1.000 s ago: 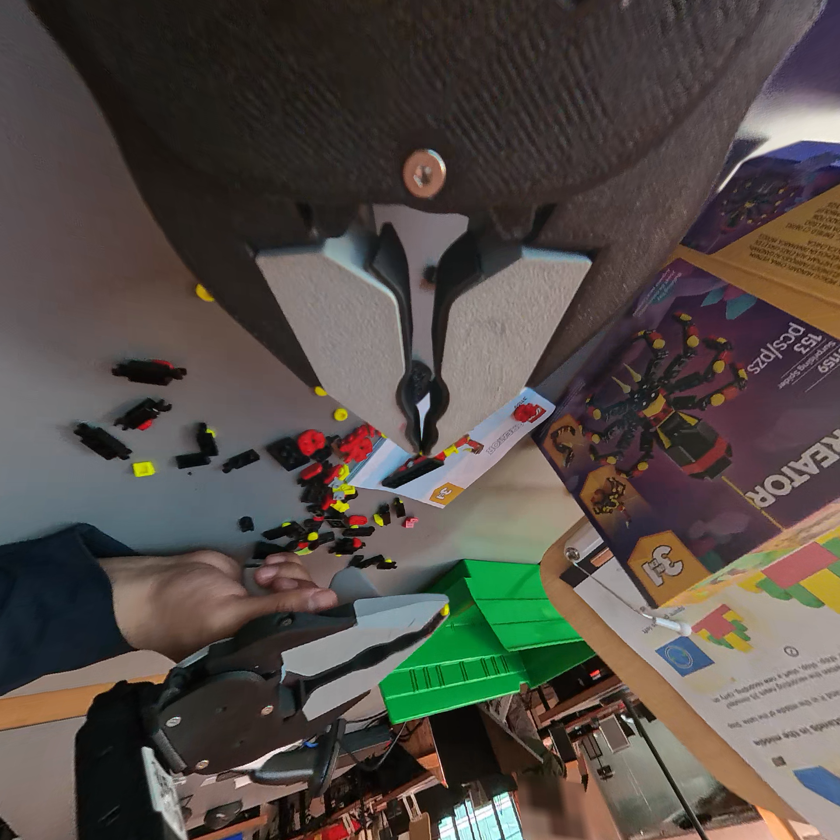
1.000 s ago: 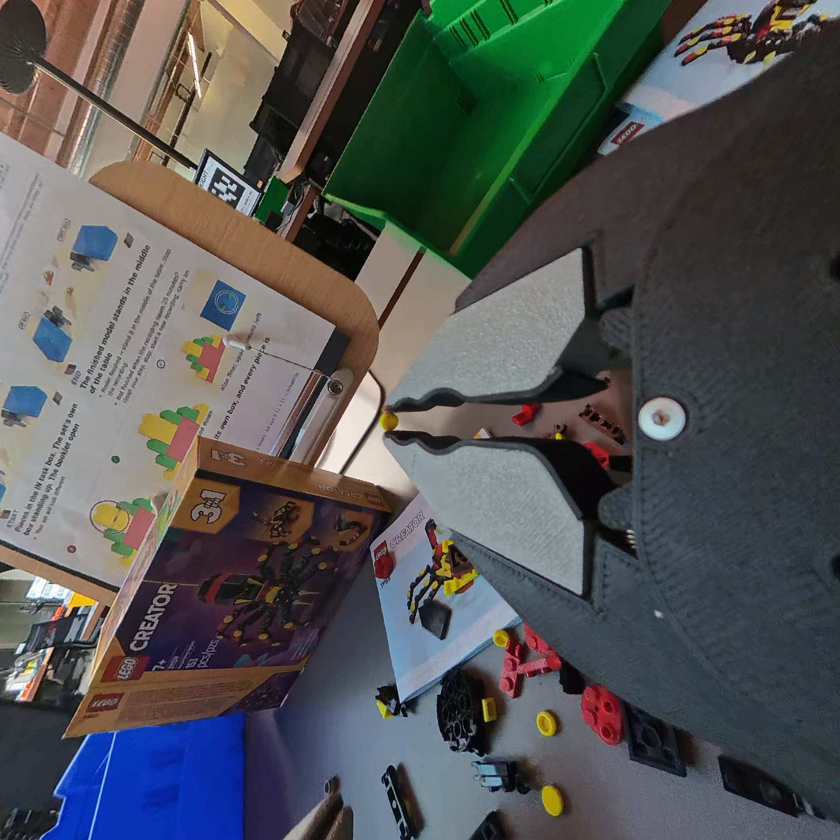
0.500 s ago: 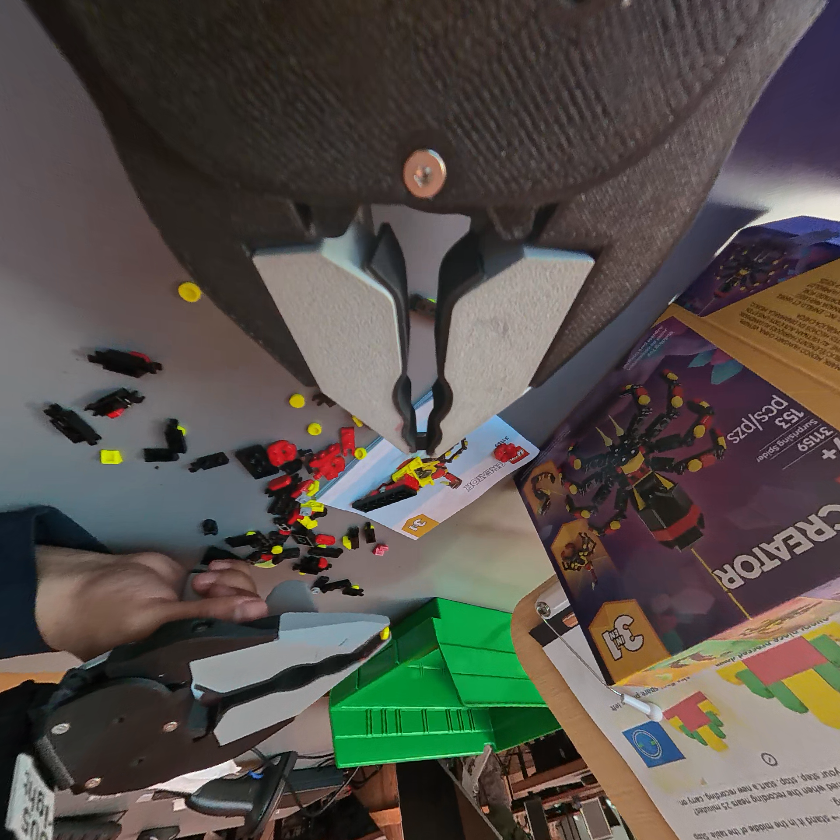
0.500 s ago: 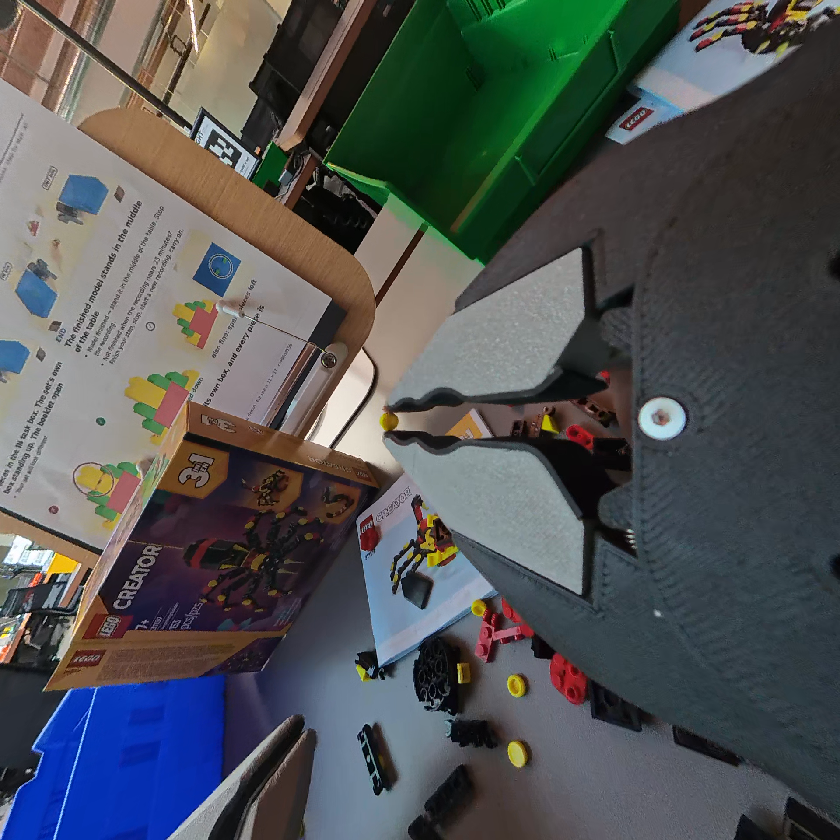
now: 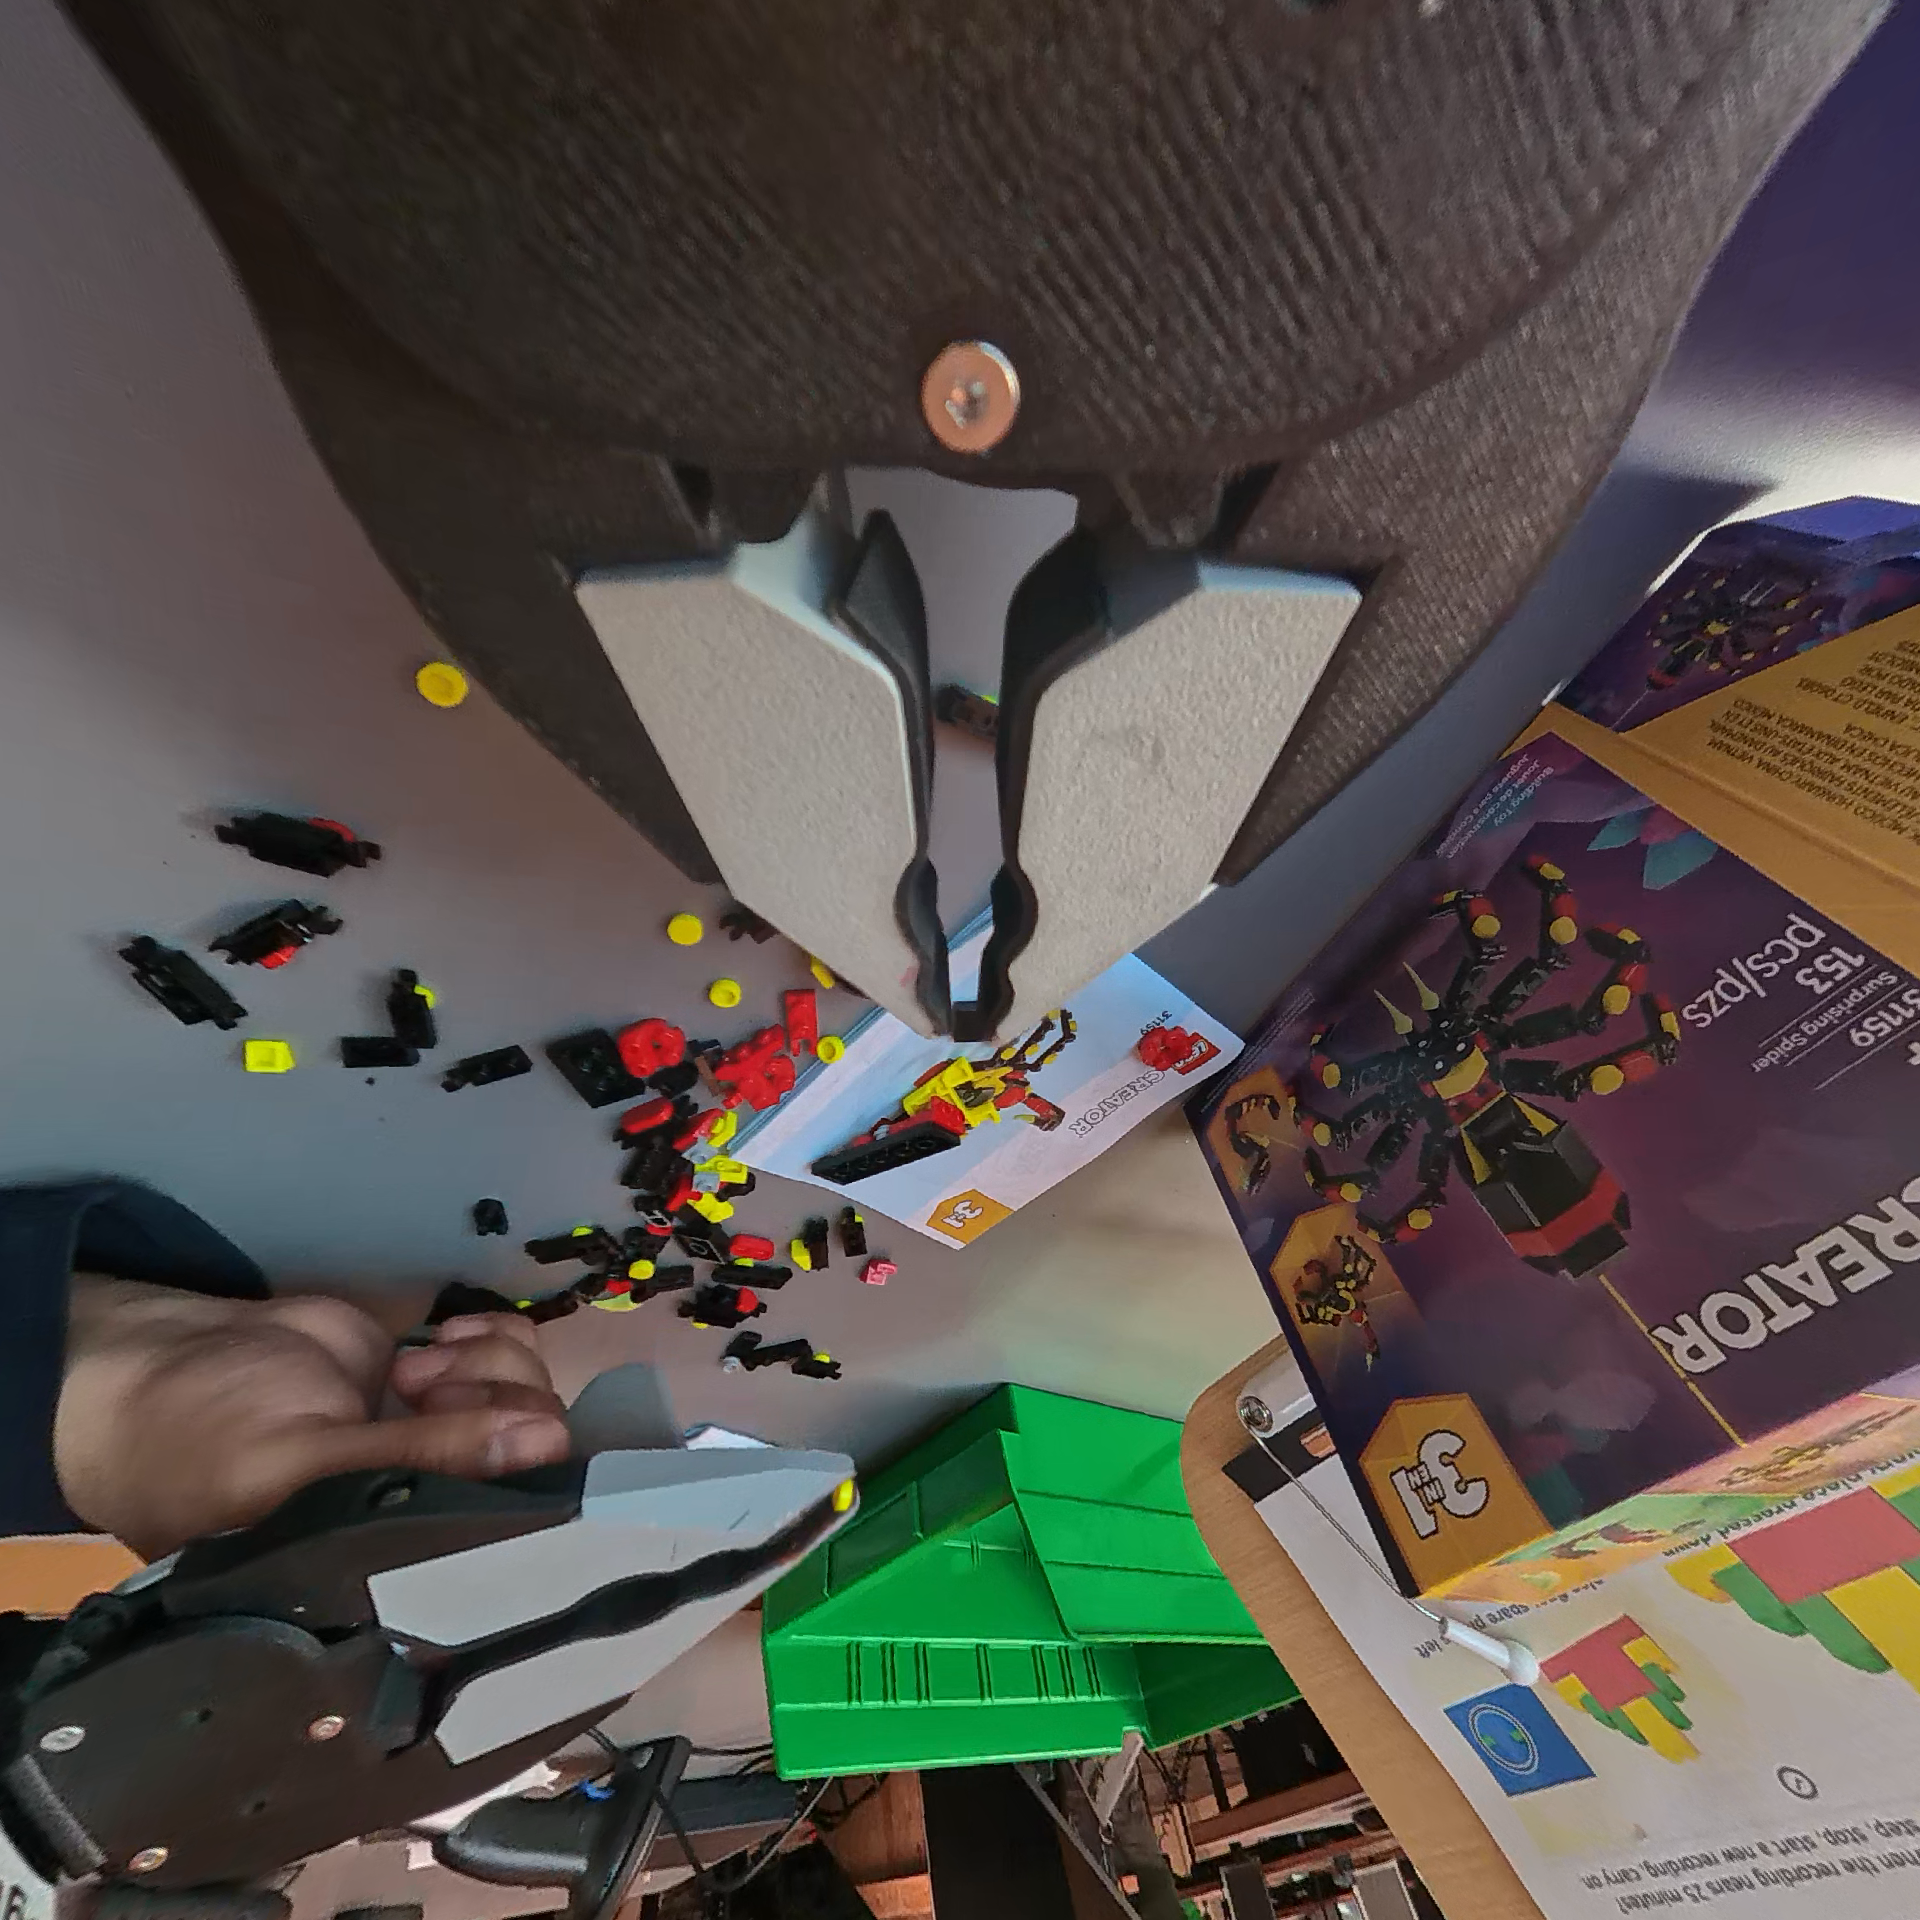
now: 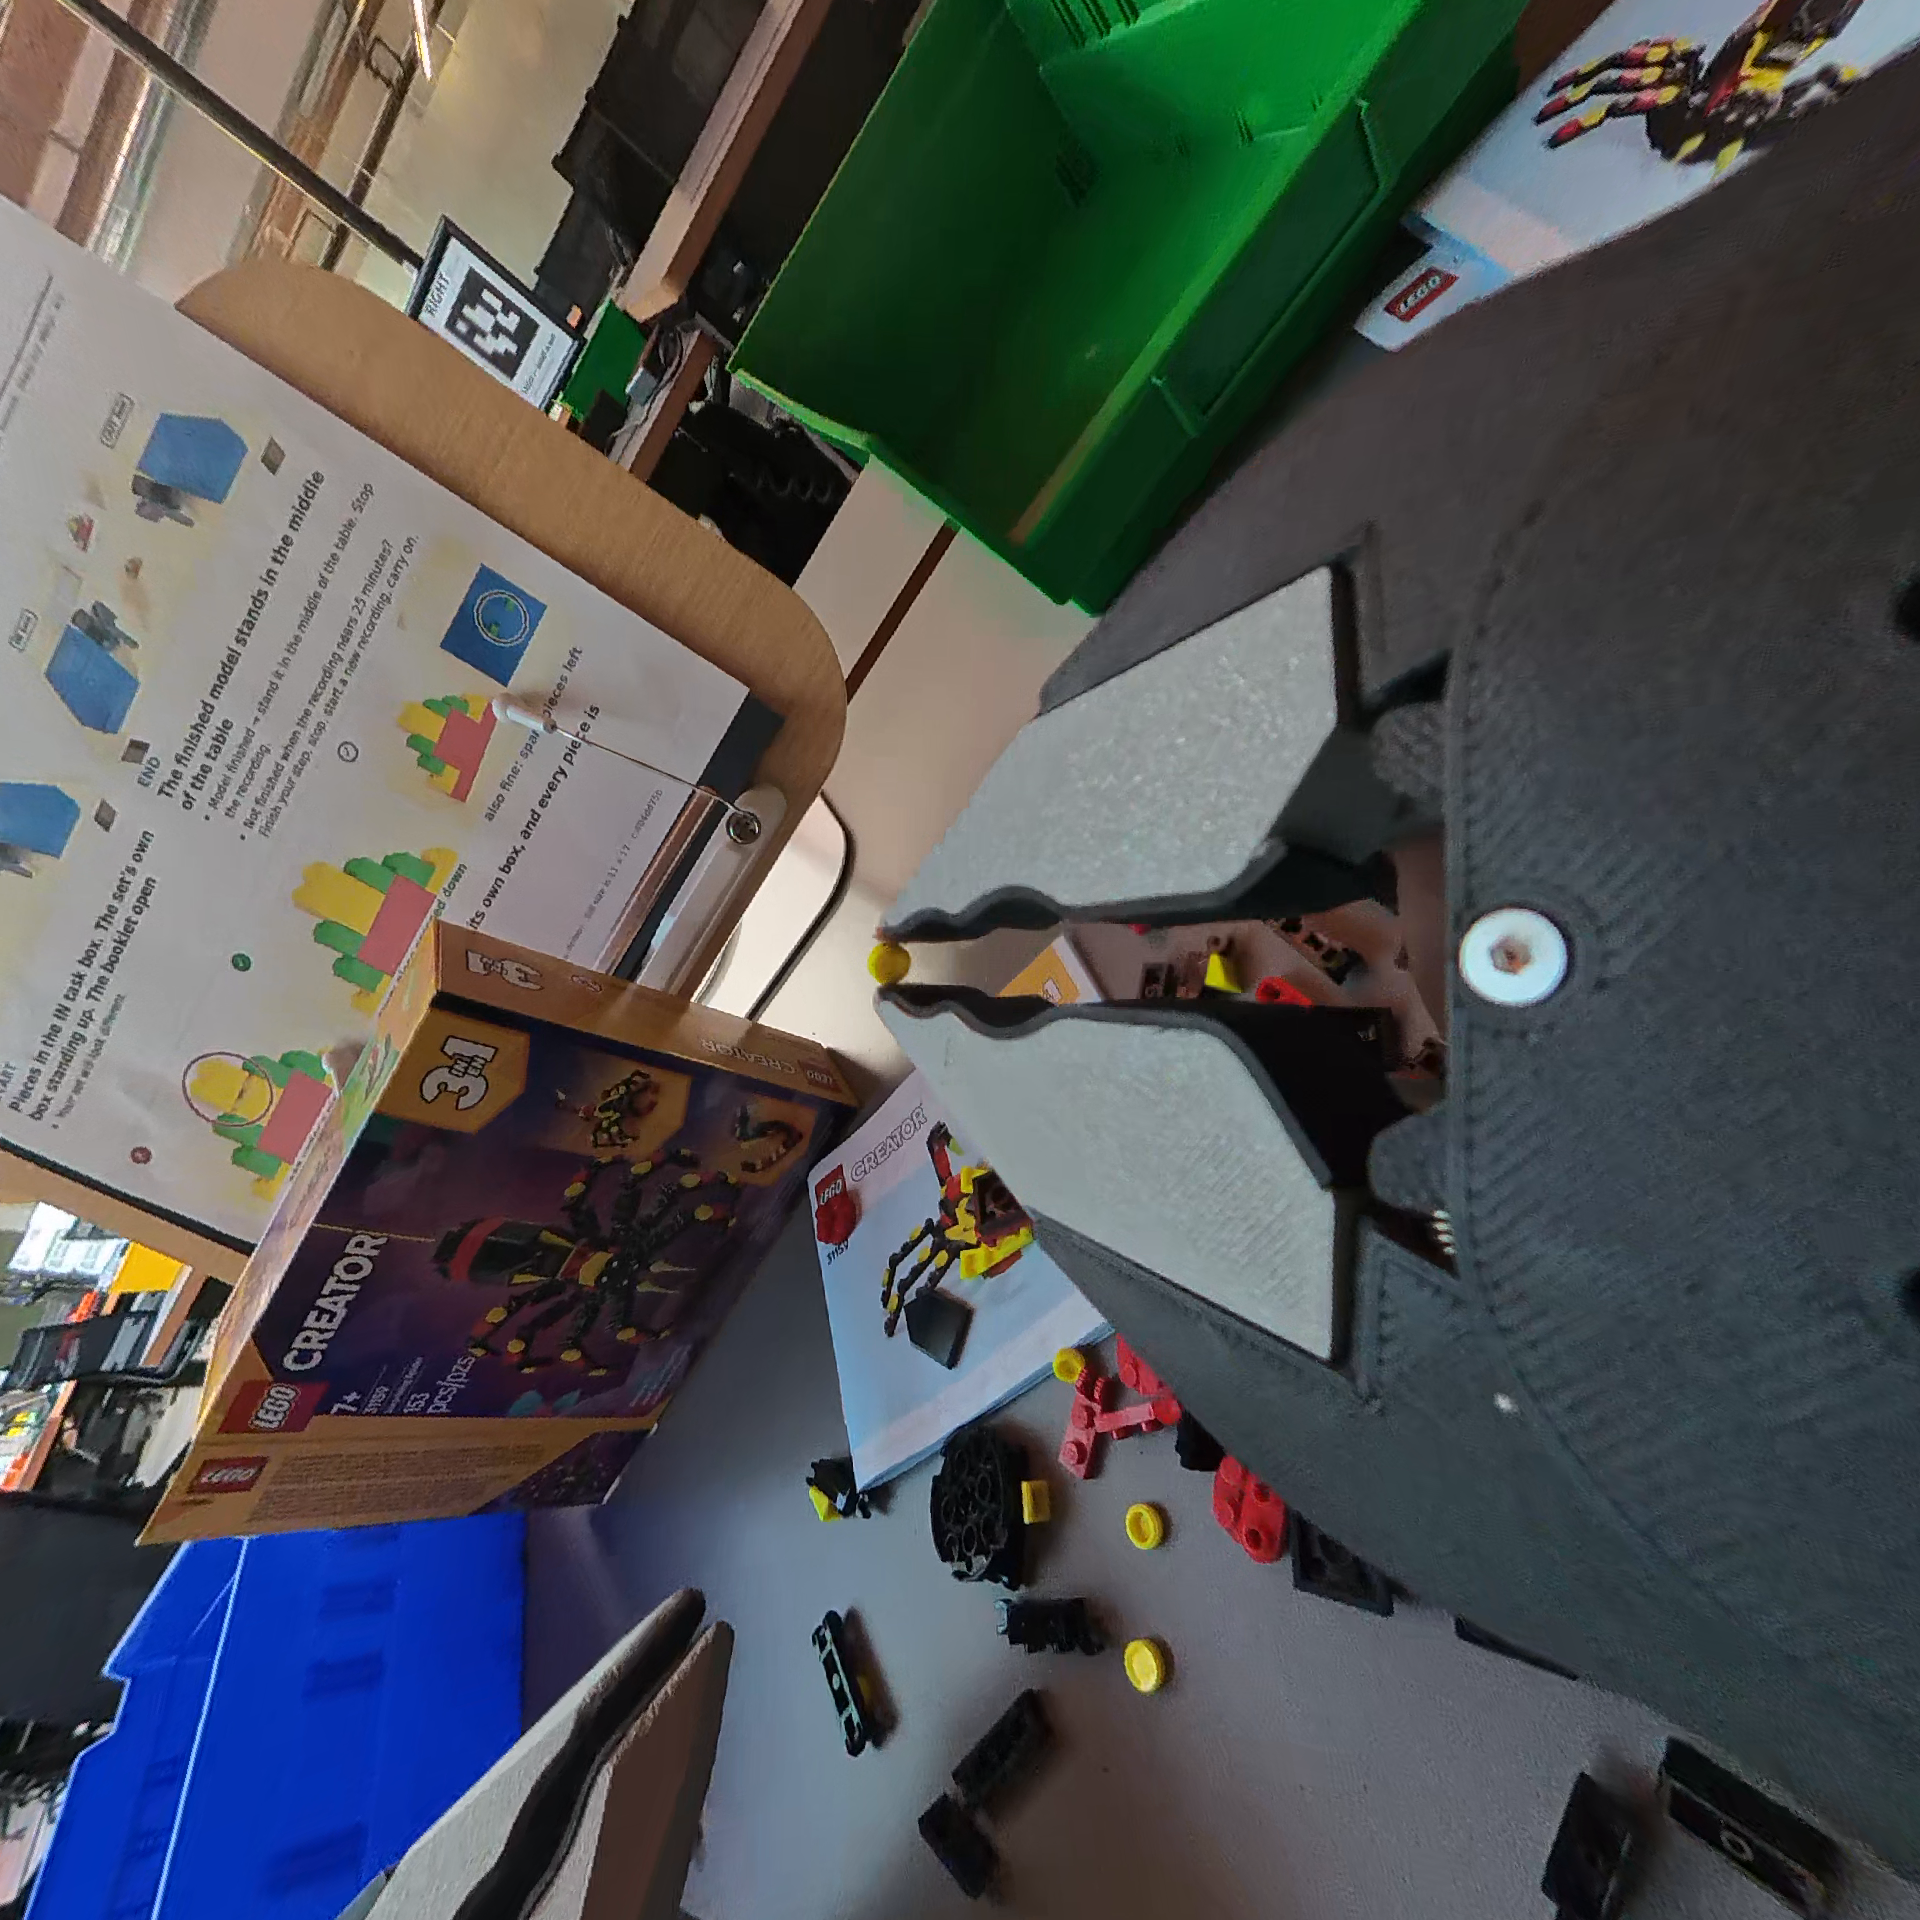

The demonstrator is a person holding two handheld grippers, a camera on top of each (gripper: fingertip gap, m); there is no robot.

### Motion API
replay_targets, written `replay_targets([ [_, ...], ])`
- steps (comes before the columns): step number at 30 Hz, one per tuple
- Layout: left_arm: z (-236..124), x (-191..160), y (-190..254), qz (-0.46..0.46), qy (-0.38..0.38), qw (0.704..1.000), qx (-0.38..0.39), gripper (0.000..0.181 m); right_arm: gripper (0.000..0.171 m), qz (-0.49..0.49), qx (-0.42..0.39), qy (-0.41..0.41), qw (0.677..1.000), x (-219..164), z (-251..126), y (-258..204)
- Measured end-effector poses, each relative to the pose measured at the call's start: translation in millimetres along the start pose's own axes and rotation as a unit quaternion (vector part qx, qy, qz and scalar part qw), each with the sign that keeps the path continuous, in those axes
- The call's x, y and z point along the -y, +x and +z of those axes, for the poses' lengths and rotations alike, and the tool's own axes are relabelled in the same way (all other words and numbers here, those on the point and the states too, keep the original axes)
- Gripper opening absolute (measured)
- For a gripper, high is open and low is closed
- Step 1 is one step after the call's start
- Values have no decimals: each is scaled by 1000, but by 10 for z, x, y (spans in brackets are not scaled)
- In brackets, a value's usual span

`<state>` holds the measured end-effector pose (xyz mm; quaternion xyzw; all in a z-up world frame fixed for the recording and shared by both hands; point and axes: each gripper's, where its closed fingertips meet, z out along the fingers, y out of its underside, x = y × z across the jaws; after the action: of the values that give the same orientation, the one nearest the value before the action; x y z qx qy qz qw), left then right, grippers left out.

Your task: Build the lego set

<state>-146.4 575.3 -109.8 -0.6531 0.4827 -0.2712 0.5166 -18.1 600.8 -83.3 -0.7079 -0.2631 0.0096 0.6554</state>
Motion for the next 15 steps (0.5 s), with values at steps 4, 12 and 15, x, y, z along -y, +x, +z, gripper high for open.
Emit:
replay_targets([
  [4,-14,-12,-1,2,-2,1000,-1,2,4,1,-3,1,1000,-6,-3,16],
  [12,-19,-23,5,7,-5,1000,0,3,4,-21,-12,0,1000,-14,2,2],
  [15,-16,-29,8,9,-8,1000,-1,3,4,-19,-17,2,1000,-5,-9,32],
])
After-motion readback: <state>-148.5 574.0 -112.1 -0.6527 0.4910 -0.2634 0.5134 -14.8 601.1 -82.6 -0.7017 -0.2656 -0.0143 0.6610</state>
